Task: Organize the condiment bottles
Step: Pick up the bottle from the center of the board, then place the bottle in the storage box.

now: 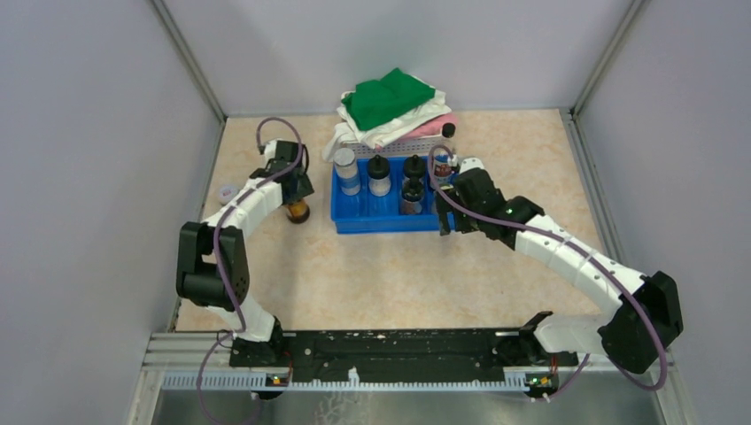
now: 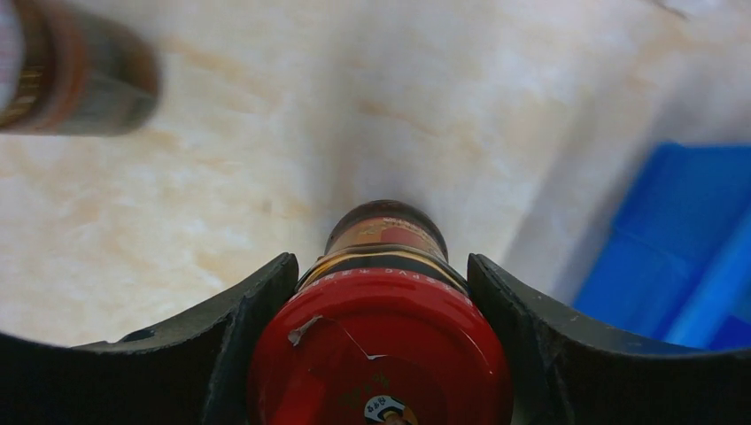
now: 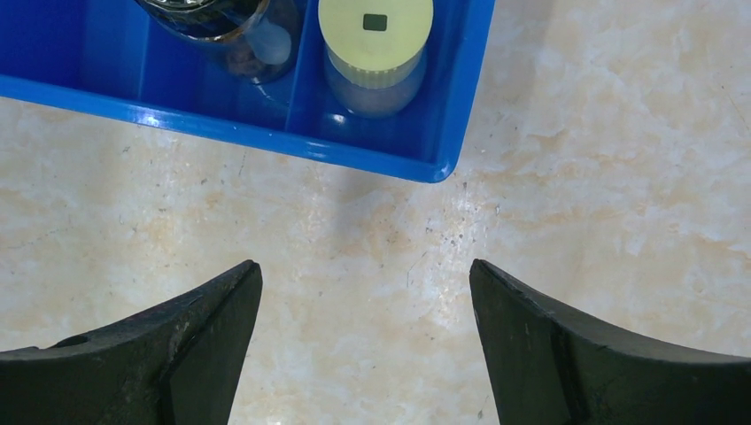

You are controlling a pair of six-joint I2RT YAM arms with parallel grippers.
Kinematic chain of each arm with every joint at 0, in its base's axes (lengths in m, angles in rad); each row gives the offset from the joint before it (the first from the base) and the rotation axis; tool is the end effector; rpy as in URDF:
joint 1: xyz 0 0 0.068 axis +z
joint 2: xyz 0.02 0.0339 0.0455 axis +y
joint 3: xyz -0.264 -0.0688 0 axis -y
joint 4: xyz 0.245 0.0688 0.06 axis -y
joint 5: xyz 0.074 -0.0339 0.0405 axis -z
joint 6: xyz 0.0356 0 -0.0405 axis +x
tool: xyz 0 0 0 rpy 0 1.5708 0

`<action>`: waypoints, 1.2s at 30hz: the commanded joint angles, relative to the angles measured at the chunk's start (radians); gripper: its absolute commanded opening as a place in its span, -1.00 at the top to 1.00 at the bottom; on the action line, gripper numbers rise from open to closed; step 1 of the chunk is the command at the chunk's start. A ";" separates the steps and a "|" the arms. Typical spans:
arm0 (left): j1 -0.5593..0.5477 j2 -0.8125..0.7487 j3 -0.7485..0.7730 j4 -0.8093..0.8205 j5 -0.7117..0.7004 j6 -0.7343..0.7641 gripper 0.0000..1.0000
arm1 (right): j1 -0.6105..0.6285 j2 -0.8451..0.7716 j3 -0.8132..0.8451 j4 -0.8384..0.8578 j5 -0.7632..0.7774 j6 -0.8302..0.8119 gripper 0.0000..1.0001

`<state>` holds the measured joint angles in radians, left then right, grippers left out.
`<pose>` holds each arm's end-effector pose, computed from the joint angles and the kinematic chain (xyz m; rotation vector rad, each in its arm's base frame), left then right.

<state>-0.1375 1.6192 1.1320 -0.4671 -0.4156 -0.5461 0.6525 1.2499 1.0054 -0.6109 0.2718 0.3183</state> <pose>0.3377 -0.0322 0.2286 -0.6501 2.3370 0.2225 0.2124 0.1503 0.2812 -0.2765 2.3727 0.1275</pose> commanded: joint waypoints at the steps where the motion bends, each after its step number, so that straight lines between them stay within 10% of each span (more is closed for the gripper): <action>1: -0.088 0.011 -0.028 0.075 0.156 0.048 1.00 | 0.006 -0.051 -0.018 0.028 0.019 0.020 -0.73; 36: -0.164 -0.266 0.626 -0.123 0.514 0.353 1.00 | 0.007 -0.075 -0.037 0.066 -0.016 0.068 -0.72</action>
<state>-0.3019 1.3960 1.6337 -0.6094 -0.0105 -0.2039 0.6521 1.2110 0.9562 -0.5663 0.2588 0.3710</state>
